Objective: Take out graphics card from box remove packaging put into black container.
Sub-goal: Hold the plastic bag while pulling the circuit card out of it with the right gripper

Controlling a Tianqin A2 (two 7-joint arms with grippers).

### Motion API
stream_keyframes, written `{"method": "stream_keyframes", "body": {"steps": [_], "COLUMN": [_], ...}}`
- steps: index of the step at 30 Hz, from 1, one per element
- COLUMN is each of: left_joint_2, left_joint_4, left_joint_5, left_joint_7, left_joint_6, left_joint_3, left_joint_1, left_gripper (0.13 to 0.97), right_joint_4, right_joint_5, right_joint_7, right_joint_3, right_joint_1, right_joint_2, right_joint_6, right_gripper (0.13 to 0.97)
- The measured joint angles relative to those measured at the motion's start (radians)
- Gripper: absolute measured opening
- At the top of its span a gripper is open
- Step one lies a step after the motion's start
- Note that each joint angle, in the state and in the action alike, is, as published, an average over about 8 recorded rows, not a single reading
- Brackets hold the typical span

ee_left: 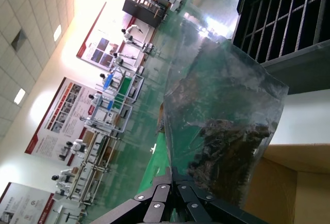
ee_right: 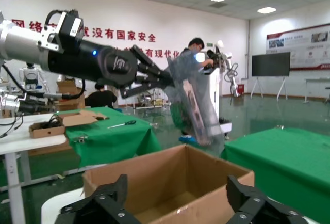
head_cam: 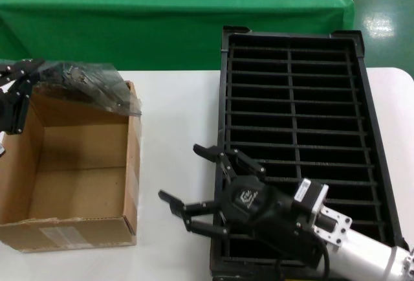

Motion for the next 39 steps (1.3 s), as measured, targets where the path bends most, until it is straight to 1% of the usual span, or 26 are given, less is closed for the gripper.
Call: {"method": "stream_keyframes", "body": {"steps": [5,6,14,18,26,34,39], "left_joint_2": [0.000,0.000,0.000,0.000,0.000,0.000,0.000], "left_joint_4": [0.000,0.000,0.000,0.000,0.000,0.000,0.000], "left_joint_5": [0.000,0.000,0.000,0.000,0.000,0.000,0.000], "left_joint_7": [0.000,0.000,0.000,0.000,0.000,0.000,0.000], "left_joint_6": [0.000,0.000,0.000,0.000,0.000,0.000,0.000], "left_joint_3": [0.000,0.000,0.000,0.000,0.000,0.000,0.000], "left_joint_1": [0.000,0.000,0.000,0.000,0.000,0.000,0.000], "left_gripper": [0.139,0.139,0.139,0.139,0.139,0.139,0.139], "right_joint_4": [0.007,0.010,0.024,0.022,0.019,0.005,-0.039], "right_joint_5": [-0.002,-0.002,-0.002,0.001,0.002,0.002,-0.001], "right_joint_7": [-0.002,-0.002,-0.020,-0.033,-0.043,-0.048,-0.076], "right_joint_3": [-0.003,-0.004,0.003,0.010,0.017,0.013,-0.004], "right_joint_1": [0.024,0.027,0.041,0.048,0.052,0.059,0.093], "right_joint_2": [-0.020,-0.024,-0.067,-0.088,-0.101,-0.107,-0.137], "right_joint_6": [0.015,0.019,0.058,0.075,0.086,0.083,0.066], "right_gripper": [0.617,0.617,0.401,0.401,0.253,0.283,0.305]}}
